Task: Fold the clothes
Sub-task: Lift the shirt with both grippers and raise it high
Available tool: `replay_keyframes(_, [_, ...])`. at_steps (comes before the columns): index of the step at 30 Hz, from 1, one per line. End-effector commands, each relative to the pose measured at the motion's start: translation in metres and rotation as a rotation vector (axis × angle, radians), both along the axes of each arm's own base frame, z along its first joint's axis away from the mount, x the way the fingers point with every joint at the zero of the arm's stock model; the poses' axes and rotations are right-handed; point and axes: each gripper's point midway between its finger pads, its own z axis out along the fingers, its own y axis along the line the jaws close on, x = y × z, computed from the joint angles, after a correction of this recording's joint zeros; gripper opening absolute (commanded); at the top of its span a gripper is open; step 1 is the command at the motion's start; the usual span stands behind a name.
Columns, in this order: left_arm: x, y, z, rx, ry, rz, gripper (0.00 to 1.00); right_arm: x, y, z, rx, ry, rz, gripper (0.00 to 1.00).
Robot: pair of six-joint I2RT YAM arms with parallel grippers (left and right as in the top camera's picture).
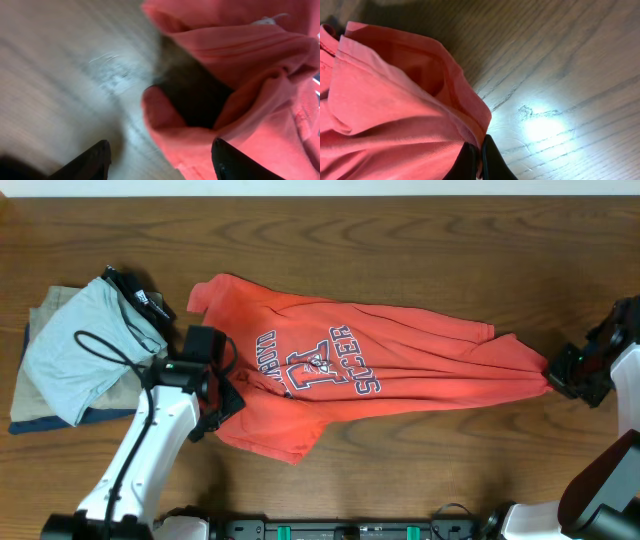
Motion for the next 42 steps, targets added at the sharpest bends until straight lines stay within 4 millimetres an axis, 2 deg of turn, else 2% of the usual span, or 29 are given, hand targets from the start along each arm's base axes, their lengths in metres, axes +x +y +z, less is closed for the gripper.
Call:
replay_keyframes(1, [0.002,-0.006,-0.011,-0.035,0.022,-0.047,0.7,0.003,-0.004,0.007,-0.019,-0.016,-0.021,0.01])
replay_keyframes(5, [0.023,-0.03,-0.018,-0.152,-0.033,-0.159,0.7,0.006,0.001,0.007,-0.021,-0.016,0.001,0.01])
replay_keyframes(10, [0.035,-0.035,-0.026,-0.172,-0.05,-0.165,0.69,0.007,0.003,0.007,-0.021,-0.016,0.012,0.01])
replay_keyframes(14, [0.031,-0.034,-0.035,-0.17,-0.012,-0.165,0.5,0.007,0.004,0.007,-0.02,-0.015,0.013,0.01])
replay_keyframes(15, [0.03,-0.034,-0.038,-0.17,0.0,-0.169,0.41,0.007,0.004,0.007,-0.02,-0.015,0.013,0.01])
replay_keyframes(18, [0.028,-0.034,-0.045,-0.168,0.028,-0.177,0.06,0.007,0.004,0.007,-0.019,-0.013,0.013,0.01])
replay_keyframes(22, [0.036,-0.035,-0.033,-0.163,-0.007,-0.248,0.06,0.006,0.004,0.007,-0.017,-0.009,0.012,0.01])
replay_keyframes(25, [0.049,-0.036,0.0,-0.155,-0.064,-0.314,0.06,0.006,0.006,0.006,-0.007,-0.01,0.014,0.01])
replay_keyframes(28, [0.062,-0.039,0.047,-0.157,-0.14,-0.327,0.06,0.006,0.014,0.009,0.034,-0.019,0.048,0.01])
replay_keyframes(31, [0.075,-0.044,0.101,-0.173,-0.254,-0.34,0.06,0.011,0.021,0.022,0.076,-0.042,0.09,0.01])
replay_keyframes(34, [0.086,-0.046,0.154,-0.17,-0.39,-0.35,0.06,0.017,0.019,0.05,0.091,-0.074,0.124,0.01])
replay_keyframes(37, [0.092,-0.046,0.211,-0.161,-0.544,-0.36,0.06,0.027,0.016,0.092,0.103,-0.144,0.164,0.01])
replay_keyframes(42, [0.086,-0.034,0.291,-0.134,-0.757,-0.338,0.06,0.032,0.014,0.16,0.105,-0.254,0.2,0.01])
